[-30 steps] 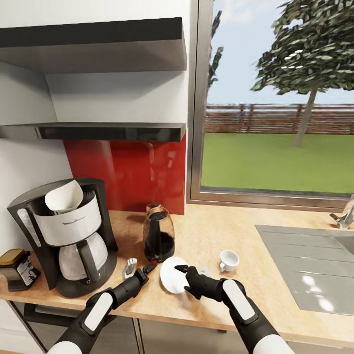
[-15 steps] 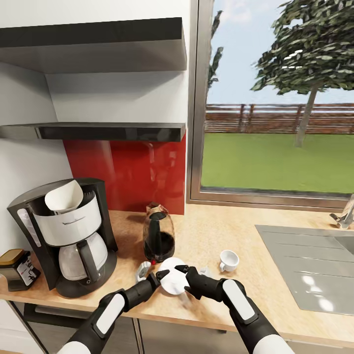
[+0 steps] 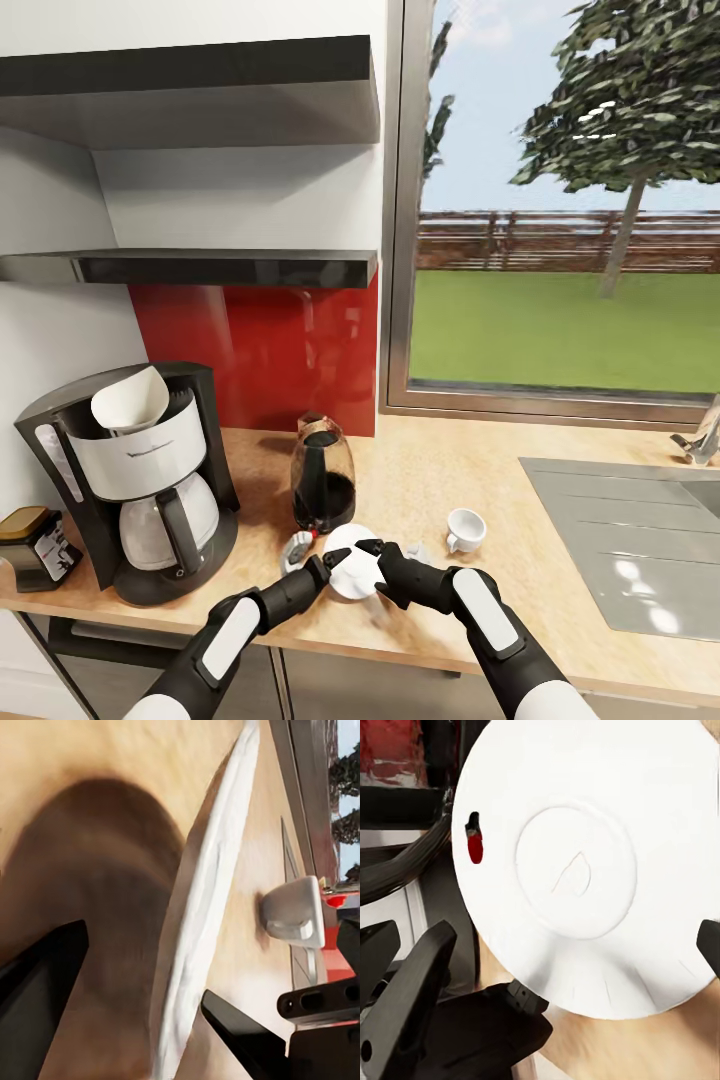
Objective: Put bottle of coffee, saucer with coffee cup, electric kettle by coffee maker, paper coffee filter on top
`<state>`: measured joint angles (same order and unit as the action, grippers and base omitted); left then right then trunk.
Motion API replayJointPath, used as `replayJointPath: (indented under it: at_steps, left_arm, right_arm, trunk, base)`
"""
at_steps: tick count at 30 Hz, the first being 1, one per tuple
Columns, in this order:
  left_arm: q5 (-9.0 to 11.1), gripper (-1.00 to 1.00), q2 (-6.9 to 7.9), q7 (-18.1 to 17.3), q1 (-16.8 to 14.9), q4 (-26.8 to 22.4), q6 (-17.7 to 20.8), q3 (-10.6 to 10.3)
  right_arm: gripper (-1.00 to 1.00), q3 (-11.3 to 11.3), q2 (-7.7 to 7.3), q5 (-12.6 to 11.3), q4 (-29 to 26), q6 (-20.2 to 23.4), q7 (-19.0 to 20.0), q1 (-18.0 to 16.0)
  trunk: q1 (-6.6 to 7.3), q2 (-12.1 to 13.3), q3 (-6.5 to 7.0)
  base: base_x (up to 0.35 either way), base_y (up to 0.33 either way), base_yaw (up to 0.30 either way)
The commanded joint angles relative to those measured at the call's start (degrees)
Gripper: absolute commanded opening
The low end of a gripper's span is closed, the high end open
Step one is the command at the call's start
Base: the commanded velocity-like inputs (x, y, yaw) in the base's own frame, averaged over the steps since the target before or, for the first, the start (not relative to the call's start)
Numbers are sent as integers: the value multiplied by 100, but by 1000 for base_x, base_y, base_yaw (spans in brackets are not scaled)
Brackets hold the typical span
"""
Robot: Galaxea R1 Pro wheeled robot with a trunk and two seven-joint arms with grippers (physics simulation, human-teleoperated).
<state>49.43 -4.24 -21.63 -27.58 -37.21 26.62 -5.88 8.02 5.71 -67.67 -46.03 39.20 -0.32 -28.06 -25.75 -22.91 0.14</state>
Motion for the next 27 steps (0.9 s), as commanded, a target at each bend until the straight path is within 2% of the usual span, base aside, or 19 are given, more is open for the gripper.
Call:
replayJointPath:
  at_steps: [1, 2, 27]
  left_arm:
    - [5, 100, 2, 9, -1, 4, -20, -2]
    - [5, -100, 2, 9, -1, 4, -68, -1]
    - [22, -100, 11, 2, -1, 4, -131, -7]
  right_arm:
    - [100, 7, 0, 96, 226, 18, -21, 2]
    - [100, 7, 0, 96, 226, 18, -21, 2]
    - [100, -19, -6, 96, 171, 18, -21, 2]
  trunk:
    - [-3, -1, -4]
    - [-3, -1, -4]
    - [-3, -1, -4]
  base:
    - [0, 0, 0]
    - [0, 0, 0]
    - [0, 0, 0]
